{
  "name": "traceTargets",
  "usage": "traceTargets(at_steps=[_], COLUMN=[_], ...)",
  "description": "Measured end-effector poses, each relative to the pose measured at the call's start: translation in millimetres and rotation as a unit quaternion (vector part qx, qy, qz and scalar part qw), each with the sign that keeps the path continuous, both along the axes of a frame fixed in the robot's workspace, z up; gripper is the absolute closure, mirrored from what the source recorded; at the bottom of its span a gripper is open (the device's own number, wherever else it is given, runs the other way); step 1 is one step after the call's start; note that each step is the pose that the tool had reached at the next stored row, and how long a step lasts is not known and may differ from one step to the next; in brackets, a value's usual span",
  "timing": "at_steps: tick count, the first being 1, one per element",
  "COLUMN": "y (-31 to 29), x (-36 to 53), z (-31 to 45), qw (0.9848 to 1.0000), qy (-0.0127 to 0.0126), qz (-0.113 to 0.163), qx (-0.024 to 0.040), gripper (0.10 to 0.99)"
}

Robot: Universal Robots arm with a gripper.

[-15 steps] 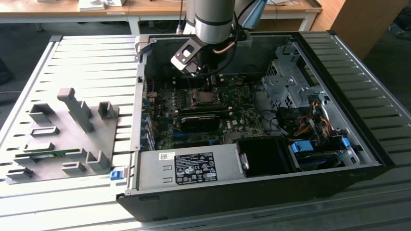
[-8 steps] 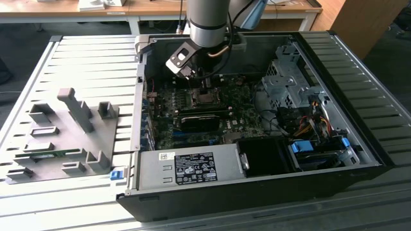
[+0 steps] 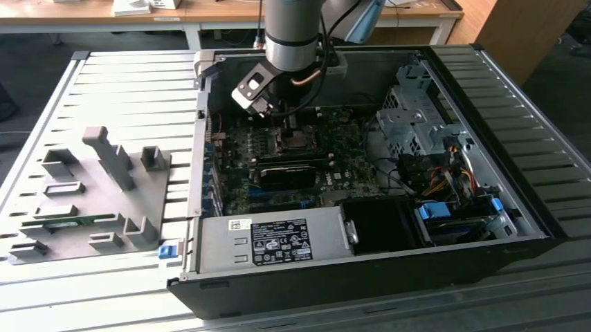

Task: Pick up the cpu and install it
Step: 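Close the cpu cover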

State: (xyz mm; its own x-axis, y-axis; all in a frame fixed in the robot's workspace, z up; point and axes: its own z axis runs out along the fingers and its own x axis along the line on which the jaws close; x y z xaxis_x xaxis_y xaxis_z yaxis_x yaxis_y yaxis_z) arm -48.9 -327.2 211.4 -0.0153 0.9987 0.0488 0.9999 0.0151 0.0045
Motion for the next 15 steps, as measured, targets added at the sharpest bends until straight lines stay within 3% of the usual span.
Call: traceTargets(at_steps=[15], y=[0.1], x=[-2.5], z=[-11.2], qw=[1.0], qy=[0.0003], qz=[0.0], qx=[-0.0003], gripper=[0.98])
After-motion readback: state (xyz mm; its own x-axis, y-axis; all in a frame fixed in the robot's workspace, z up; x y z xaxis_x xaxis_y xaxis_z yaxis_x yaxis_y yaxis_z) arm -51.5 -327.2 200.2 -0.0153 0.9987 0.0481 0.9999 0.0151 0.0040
